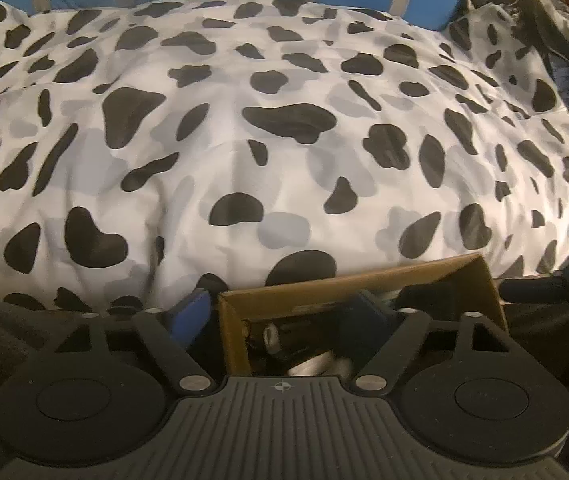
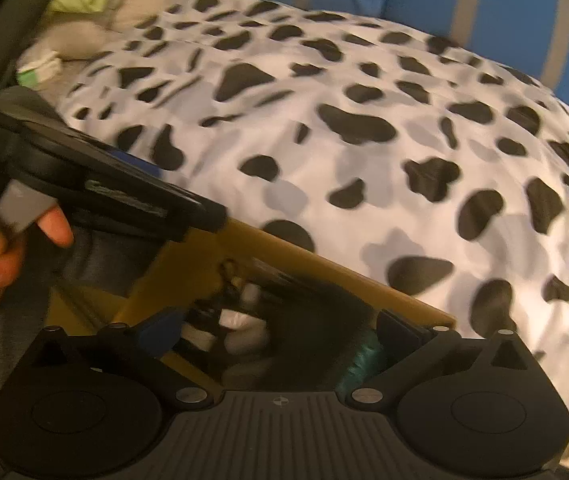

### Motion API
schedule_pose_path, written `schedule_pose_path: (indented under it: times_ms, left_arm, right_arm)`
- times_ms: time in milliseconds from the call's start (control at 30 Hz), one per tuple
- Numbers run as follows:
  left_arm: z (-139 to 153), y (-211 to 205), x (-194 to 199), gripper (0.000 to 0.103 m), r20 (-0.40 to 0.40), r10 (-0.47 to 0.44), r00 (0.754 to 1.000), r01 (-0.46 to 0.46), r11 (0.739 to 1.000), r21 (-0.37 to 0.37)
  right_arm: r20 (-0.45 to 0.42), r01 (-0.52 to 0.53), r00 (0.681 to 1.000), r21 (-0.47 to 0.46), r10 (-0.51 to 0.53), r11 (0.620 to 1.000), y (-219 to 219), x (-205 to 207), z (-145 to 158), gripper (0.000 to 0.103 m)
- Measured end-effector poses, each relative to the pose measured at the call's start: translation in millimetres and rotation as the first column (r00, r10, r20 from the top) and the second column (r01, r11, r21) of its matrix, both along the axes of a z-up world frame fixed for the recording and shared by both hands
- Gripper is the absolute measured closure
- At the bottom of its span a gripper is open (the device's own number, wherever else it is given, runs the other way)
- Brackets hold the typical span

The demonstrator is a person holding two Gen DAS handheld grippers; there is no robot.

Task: Organize soft objects
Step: 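Lower both tools into the cardboard box and open them to drop cable and case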

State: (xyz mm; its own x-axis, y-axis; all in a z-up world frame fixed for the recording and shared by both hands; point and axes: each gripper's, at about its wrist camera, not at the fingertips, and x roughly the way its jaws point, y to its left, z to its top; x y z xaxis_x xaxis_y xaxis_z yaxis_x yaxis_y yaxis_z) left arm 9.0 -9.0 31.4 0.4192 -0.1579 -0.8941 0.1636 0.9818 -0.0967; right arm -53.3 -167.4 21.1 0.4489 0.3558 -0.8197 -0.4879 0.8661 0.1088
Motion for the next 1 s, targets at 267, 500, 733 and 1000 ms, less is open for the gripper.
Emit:
schedule_pose_path:
  times_ms: [267,500,733,1000]
  left_arm:
    - [-4.2,1.9,-2.0,0.0,-0.043,0.036,0.998,-0.034,0.999,0.04]
    - [-11.7,-9.1,-15.0,0.0,-0.096,0.011,0.995,-0.001,0.994,0.106]
    - [-13.5,-11.5,-22.0,0.0,-0.13,0.034,0.991,-0.017,0.991,0.132]
    - [-16.7,-10.6,-18.3,0.0,-0.153,0.046,0.987,-0.024,0.989,0.145]
  right_arm:
    - [-0.051,0.223,0.972,-0.078,-0.228,0.972,-23.3,7.2,-8.3,0.0]
    - [-0.144,0.354,0.915,-0.156,-0.376,0.922,-38.7,9.1,-20.2,0.0]
    - [-0.224,0.419,0.861,-0.201,-0.458,0.886,-49.6,11.5,-32.5,0.0]
    - [-0.237,0.409,0.858,-0.221,-0.456,0.885,-47.8,13.3,-35.1,0.0]
